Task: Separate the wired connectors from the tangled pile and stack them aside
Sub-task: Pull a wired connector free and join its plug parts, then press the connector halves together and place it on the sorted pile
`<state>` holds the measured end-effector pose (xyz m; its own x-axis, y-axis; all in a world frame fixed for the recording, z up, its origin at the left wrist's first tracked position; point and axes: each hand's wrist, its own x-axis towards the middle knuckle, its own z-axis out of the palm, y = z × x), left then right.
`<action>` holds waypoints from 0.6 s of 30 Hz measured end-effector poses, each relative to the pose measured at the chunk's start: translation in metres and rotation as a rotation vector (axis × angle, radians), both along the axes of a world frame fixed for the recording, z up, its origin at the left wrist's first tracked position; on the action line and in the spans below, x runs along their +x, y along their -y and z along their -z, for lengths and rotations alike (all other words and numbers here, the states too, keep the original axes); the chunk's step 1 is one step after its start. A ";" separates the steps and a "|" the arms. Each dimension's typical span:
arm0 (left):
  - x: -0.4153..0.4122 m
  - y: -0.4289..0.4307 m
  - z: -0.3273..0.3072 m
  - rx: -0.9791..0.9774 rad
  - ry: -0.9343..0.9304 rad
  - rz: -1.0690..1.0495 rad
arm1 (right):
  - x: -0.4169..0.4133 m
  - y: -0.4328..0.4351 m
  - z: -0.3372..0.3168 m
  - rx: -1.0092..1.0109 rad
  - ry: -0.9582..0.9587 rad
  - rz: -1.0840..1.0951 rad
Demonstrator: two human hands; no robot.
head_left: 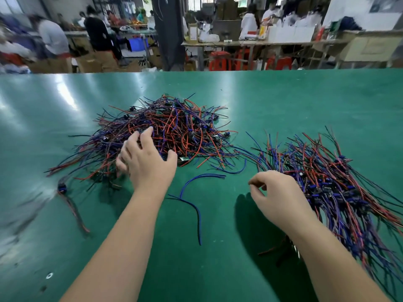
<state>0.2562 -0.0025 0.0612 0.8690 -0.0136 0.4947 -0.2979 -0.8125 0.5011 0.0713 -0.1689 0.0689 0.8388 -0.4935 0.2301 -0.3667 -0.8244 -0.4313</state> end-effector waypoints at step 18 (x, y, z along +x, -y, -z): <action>0.094 -0.015 -0.021 0.635 -0.324 0.308 | -0.002 0.006 0.000 0.135 0.121 -0.036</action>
